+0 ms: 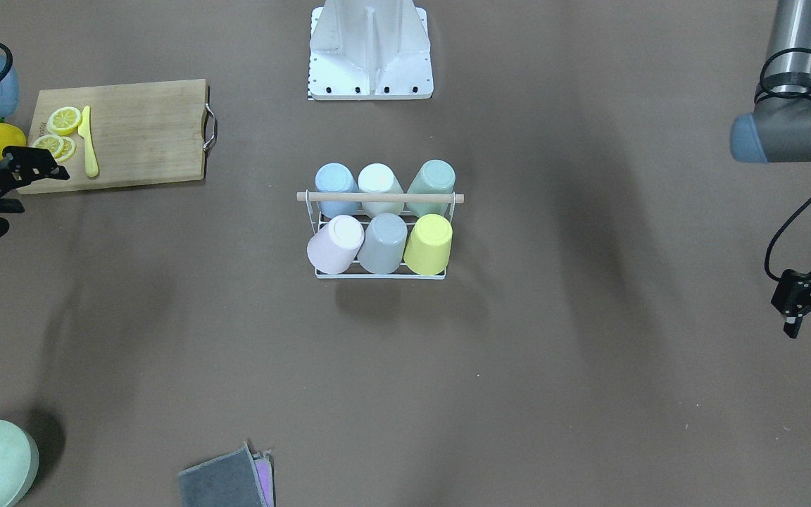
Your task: Place cup on cup holder
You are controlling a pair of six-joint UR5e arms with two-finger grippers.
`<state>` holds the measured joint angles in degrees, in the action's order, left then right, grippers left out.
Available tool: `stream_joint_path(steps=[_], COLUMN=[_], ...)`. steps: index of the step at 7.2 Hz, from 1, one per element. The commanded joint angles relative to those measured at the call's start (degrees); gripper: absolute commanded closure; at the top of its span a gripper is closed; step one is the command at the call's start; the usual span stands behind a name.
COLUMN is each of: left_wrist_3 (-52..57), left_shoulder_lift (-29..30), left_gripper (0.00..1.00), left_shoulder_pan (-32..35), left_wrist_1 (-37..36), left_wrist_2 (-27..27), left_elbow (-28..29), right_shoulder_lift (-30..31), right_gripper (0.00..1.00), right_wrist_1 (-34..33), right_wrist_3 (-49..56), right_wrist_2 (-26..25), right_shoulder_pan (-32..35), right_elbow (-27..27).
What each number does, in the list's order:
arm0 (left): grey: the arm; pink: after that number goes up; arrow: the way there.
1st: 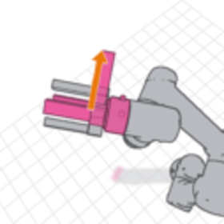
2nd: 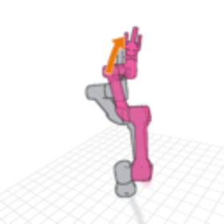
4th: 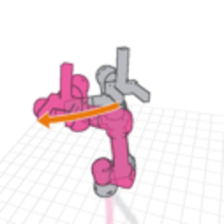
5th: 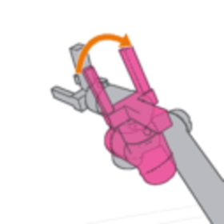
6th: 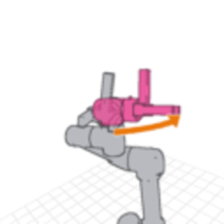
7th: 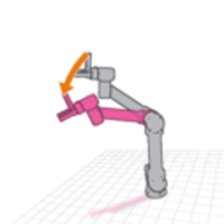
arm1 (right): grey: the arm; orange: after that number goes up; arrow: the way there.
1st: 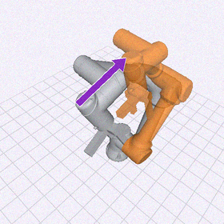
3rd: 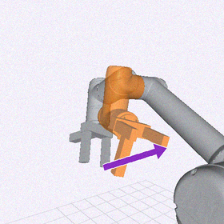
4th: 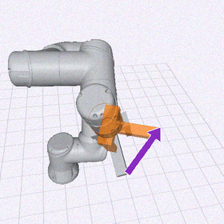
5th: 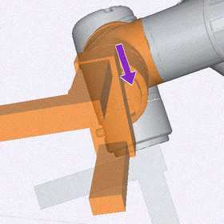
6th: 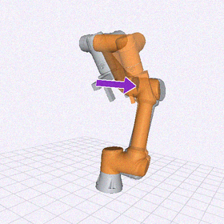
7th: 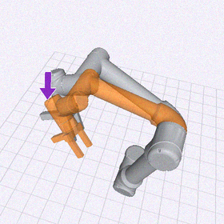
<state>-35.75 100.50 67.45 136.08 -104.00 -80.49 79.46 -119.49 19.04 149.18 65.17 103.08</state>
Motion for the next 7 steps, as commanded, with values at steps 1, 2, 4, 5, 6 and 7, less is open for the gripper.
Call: stream_joint_path(steps=[1,2,4,5,6,7], left_wrist_3=[7.77,10.32,17.34,22.08,25.69,30.95], left_shoulder_lift=[-0.13,-0.13,-2.05,-4.33,-6.18,-8.28], left_gripper=[0.02,0.02,0.02,0.02,0.02,0.02], left_shoulder_pan=[8.54,10.40,10.86,12.08,12.62,13.84], left_wrist_1=[-14.28,-22.79,-42.29,-47.60,-51.40,-52.83], left_wrist_2=[-17.91,-22.25,-23.70,-25.10,-25.20,-25.11], left_elbow=[-0.63,-2.11,-8.77,-10.81,-11.53,-11.53], right_shoulder_lift=[9.45,11.49,16.05,17.82,19.75,20.38], right_gripper=[0.00,0.00,0.01,0.01,0.01,0.01], right_wrist_1=[14.48,16.55,22.58,30.20,37.94,39.58], right_wrist_3=[-0.41,-0.41,-5.72,-15.77,-23.53,-26.39], right_wrist_2=[-2.14,-1.79,-2.49,-6.76,-13.94,-15.31], right_shoulder_pan=[4.23,9.13,13.55,15.05,15.16,16.46], right_elbow=[1.78,0.47,-2.78,-3.76,-4.03,-4.55])
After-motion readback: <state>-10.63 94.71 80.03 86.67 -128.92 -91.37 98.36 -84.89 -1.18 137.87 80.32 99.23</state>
